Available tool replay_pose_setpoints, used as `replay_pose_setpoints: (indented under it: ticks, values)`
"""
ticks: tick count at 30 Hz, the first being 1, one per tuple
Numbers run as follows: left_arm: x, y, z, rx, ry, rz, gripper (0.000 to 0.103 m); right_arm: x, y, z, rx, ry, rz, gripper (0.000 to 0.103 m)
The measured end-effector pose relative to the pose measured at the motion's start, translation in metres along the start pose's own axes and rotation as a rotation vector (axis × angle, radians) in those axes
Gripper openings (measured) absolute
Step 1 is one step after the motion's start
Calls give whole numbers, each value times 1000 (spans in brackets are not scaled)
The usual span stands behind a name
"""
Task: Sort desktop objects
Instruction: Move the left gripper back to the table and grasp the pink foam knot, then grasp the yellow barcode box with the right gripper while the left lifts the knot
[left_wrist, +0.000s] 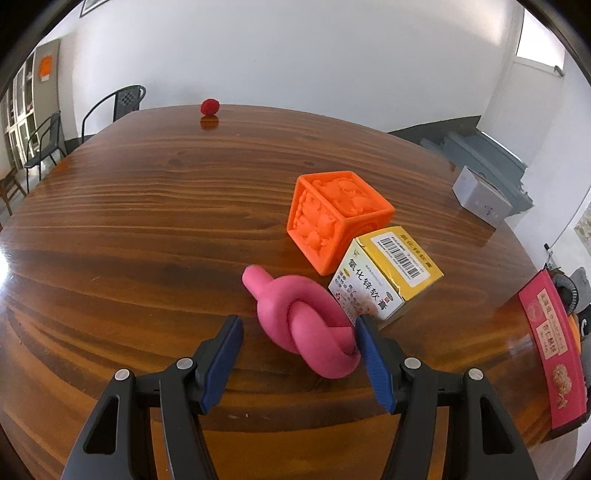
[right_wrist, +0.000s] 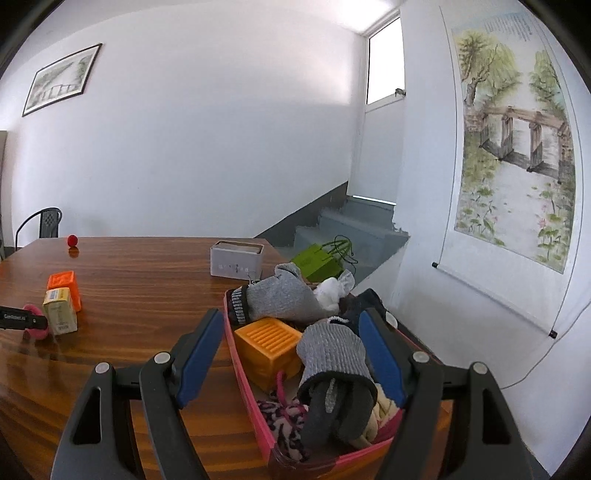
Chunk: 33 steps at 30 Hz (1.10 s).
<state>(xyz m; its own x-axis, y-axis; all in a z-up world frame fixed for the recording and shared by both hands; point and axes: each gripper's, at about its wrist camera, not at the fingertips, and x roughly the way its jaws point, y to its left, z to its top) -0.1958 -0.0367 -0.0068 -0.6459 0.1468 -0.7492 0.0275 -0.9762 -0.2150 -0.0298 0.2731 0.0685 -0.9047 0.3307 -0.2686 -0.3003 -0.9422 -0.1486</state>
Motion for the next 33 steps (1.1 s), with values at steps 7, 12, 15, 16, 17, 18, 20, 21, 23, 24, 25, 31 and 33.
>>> replay_pose_setpoints:
  ticks: [7, 12, 15, 16, 17, 18, 20, 21, 23, 24, 25, 31, 33]
  values:
    - [-6, -1, 1, 11, -22, -7, 48, 1, -3, 0, 17, 2, -5, 79]
    - [-21, 5, 6, -3, -55, 0, 46, 3, 1, -1, 30, 21, 6, 79]
    - [-30, 13, 10, -23, -77, 9, 46, 5, 14, 2, 42, 63, 73, 79]
    - [-33, 16, 11, -33, -85, 12, 46, 4, 21, 5, 42, 70, 103, 79]
    - [-36, 20, 13, -43, -93, 14, 46, 3, 29, 8, 38, 75, 134, 79]
    - [-39, 23, 14, -52, -99, 16, 46, 2, 37, 11, 31, 78, 166, 79]
    - [-42, 28, 16, -72, -105, 15, 46, 6, 56, 18, 10, 110, 249, 79]
    - [-44, 31, 17, -85, -105, 9, 46, 9, 67, 21, -3, 136, 295, 79]
    - [-46, 33, 18, -98, -106, -2, 46, 22, 96, 27, -30, 213, 417, 79]
    - [-47, 34, 19, -103, -107, -7, 46, 29, 109, 28, -41, 249, 462, 79]
    - [-49, 34, 19, -107, -108, -12, 46, 36, 121, 29, -48, 280, 498, 79]
    - [-59, 39, 23, -125, -133, -24, 46, 79, 185, 26, -48, 452, 657, 79]
    - [-58, 42, 24, -136, -128, -32, 45, 88, 202, 23, -33, 494, 694, 79]
